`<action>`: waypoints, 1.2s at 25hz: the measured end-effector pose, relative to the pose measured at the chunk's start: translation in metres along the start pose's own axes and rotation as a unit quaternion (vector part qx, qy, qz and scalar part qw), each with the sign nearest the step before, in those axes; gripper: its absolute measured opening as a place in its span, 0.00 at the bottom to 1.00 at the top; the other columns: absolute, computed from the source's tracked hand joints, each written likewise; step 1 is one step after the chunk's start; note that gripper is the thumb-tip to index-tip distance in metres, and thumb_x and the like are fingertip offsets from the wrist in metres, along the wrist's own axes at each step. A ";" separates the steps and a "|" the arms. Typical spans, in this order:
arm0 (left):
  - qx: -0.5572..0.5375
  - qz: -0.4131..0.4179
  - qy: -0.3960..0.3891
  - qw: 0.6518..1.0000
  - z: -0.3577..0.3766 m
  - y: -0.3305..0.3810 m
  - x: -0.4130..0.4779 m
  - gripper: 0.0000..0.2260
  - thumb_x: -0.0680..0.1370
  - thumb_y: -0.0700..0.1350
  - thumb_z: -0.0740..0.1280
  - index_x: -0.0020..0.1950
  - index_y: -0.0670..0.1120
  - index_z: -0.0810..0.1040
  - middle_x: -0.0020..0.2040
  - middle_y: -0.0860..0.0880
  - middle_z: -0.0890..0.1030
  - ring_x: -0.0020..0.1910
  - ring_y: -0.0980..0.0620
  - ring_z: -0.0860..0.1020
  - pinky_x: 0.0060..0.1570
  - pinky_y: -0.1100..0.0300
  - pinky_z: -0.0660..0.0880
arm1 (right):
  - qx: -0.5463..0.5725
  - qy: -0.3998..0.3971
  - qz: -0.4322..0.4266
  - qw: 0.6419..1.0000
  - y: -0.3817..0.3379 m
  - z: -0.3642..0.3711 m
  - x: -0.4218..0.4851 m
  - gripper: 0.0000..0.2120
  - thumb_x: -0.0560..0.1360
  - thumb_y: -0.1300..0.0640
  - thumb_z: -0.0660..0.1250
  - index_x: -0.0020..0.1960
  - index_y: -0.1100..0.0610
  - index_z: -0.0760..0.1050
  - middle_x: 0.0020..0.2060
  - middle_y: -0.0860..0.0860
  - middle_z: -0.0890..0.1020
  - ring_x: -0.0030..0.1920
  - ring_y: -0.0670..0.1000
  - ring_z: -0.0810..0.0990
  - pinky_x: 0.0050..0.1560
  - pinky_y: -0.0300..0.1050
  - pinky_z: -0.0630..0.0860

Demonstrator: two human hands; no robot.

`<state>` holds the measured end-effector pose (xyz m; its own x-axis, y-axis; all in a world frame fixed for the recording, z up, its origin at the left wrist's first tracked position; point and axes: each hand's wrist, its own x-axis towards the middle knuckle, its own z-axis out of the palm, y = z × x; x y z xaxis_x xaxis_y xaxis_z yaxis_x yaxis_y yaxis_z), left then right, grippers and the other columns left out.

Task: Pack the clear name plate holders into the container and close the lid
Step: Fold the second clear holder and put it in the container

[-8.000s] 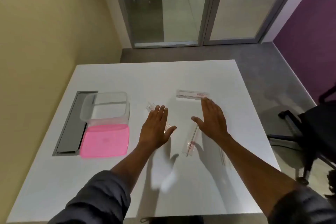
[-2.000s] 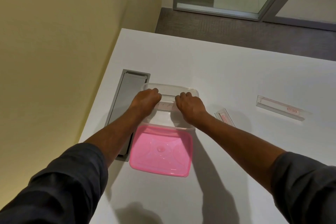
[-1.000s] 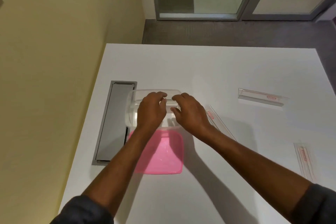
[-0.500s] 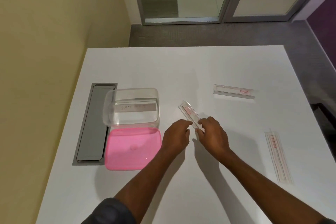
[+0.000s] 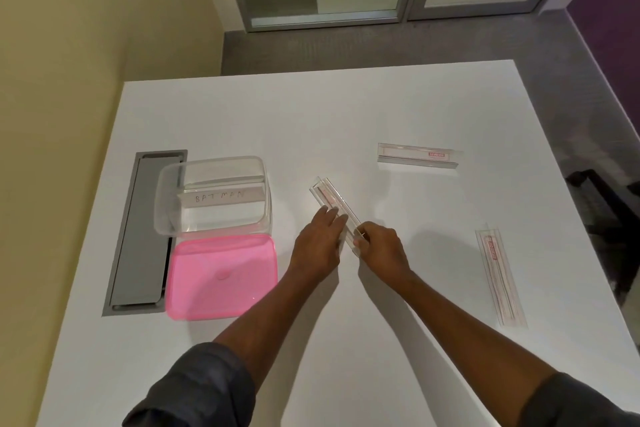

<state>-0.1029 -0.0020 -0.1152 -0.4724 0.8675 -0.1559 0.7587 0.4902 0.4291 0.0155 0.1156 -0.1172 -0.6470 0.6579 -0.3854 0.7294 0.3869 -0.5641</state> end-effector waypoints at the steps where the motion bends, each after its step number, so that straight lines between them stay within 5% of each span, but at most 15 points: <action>1: 0.012 0.003 -0.005 1.000 0.000 0.001 0.001 0.23 0.80 0.40 0.69 0.76 0.45 0.75 0.78 0.43 0.74 0.80 0.40 0.68 0.65 0.43 0.79 | 0.019 0.001 0.003 1.000 0.003 -0.002 0.003 0.07 0.83 0.56 0.68 0.52 0.59 0.82 0.47 0.55 0.87 0.45 0.57 0.85 0.48 0.55 0.84; 6: 0.060 0.050 -0.041 0.996 -0.002 0.009 0.013 0.33 0.77 0.36 0.70 0.81 0.45 0.67 0.83 0.43 0.65 0.83 0.40 0.63 0.69 0.43 0.77 | 0.121 -0.018 0.031 0.992 0.016 -0.019 0.014 0.06 0.78 0.63 0.70 0.52 0.59 0.85 0.45 0.54 0.88 0.46 0.56 0.87 0.51 0.55 0.85; 12: 0.105 0.093 -0.052 0.989 0.001 0.022 0.036 0.34 0.78 0.35 0.72 0.83 0.46 0.65 0.84 0.42 0.63 0.83 0.38 0.62 0.79 0.46 0.67 | 0.164 -0.034 0.072 0.983 0.033 -0.035 0.024 0.12 0.80 0.59 0.72 0.63 0.55 0.76 0.54 0.56 0.86 0.52 0.57 0.86 0.57 0.59 0.85; 17: 0.142 0.094 -0.052 0.984 0.005 0.043 0.058 0.31 0.71 0.43 0.81 0.73 0.42 0.76 0.75 0.39 0.76 0.75 0.36 0.73 0.74 0.46 0.72 | 0.125 -0.039 0.046 0.990 0.040 -0.028 0.025 0.38 0.67 0.50 0.85 0.70 0.54 0.71 0.58 0.51 0.80 0.56 0.53 0.82 0.58 0.50 0.83; 23: 0.134 0.096 -0.063 0.984 0.021 0.046 0.069 0.15 0.79 0.46 0.72 0.65 0.45 0.80 0.65 0.44 0.81 0.70 0.42 0.75 0.67 0.51 0.76 | 0.063 0.050 -0.005 0.997 0.056 -0.024 0.026 0.19 0.74 0.57 0.79 0.63 0.60 0.81 0.58 0.57 0.82 0.57 0.56 0.82 0.56 0.52 0.83; 30: 0.132 0.120 -0.060 0.982 0.015 0.037 0.073 0.22 0.74 0.40 0.76 0.68 0.42 0.80 0.68 0.41 0.82 0.71 0.39 0.77 0.72 0.48 0.73 | 0.047 0.022 -0.012 0.999 0.061 -0.035 0.028 0.21 0.75 0.60 0.78 0.67 0.58 0.80 0.62 0.55 0.81 0.62 0.56 0.81 0.60 0.56 0.82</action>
<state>-0.1024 0.0806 -0.1235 -0.2206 0.9568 -0.1896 0.9390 0.2609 0.2240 0.0502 0.1799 -0.1372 -0.6517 0.6781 -0.3398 0.6889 0.3418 -0.6392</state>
